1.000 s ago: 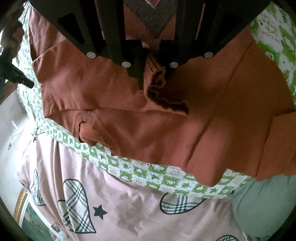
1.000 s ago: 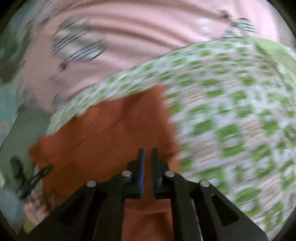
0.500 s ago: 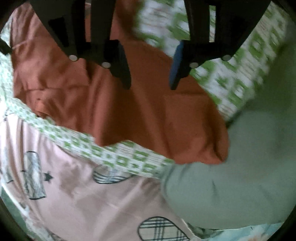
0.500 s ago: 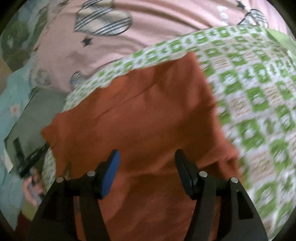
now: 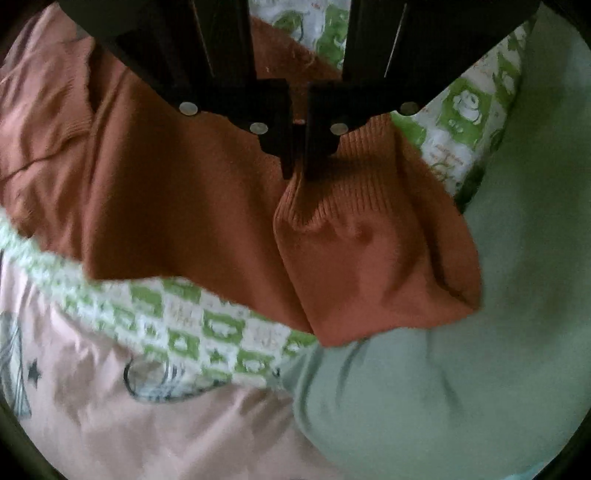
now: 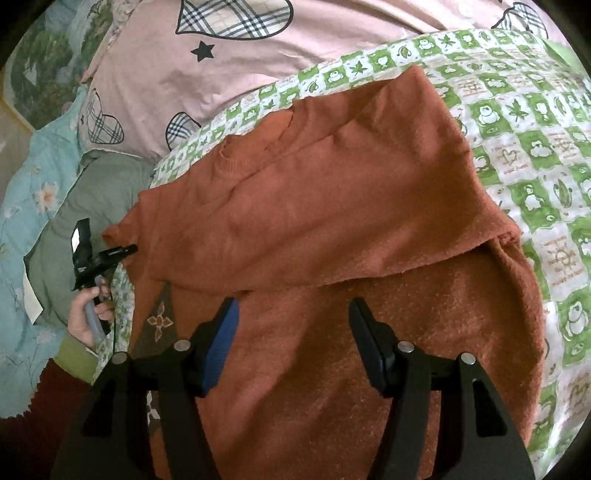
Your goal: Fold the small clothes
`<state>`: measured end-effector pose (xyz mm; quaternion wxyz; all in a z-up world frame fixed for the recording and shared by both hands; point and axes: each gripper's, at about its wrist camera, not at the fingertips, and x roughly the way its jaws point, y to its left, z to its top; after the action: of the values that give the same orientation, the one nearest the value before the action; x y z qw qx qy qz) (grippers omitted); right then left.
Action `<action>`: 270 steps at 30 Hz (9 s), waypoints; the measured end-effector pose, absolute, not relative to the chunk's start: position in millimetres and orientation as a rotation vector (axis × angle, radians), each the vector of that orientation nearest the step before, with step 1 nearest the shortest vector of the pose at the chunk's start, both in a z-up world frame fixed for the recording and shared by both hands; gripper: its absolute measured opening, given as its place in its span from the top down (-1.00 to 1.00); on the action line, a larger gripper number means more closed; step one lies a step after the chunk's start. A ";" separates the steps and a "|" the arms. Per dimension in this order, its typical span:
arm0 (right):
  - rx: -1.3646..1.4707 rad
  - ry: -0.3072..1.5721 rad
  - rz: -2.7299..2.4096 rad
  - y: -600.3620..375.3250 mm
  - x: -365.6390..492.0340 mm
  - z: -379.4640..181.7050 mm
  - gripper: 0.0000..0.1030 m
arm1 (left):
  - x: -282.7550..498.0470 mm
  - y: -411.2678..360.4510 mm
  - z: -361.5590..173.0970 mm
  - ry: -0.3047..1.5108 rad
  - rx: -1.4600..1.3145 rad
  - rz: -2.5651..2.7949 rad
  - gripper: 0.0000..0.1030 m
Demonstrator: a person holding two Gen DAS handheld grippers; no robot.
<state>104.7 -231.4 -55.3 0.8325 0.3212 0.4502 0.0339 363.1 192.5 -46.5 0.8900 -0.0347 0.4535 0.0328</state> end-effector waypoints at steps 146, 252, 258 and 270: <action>0.697 0.863 -0.083 -308.4 60.3 -49.0 -0.20 | 180.4 139.7 -51.6 0.936 -0.143 -0.139 -0.11; 0.226 1.069 0.224 -226.5 167.2 -70.6 0.19 | 266.8 5.0 -71.7 1.035 -0.047 -0.506 0.28; 0.279 1.021 0.067 -286.2 208.9 -77.0 0.28 | 329.2 7.2 -60.4 1.019 -0.014 -0.438 0.38; 0.554 0.817 -0.115 -354.0 181.7 -40.0 0.24 | 369.2 84.1 -18.2 0.875 -0.291 -0.244 0.27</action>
<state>181.7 -354.0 -40.0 0.8790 0.2659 0.3919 -0.0554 369.2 84.1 -18.2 0.8884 -0.1401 0.4211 -0.1174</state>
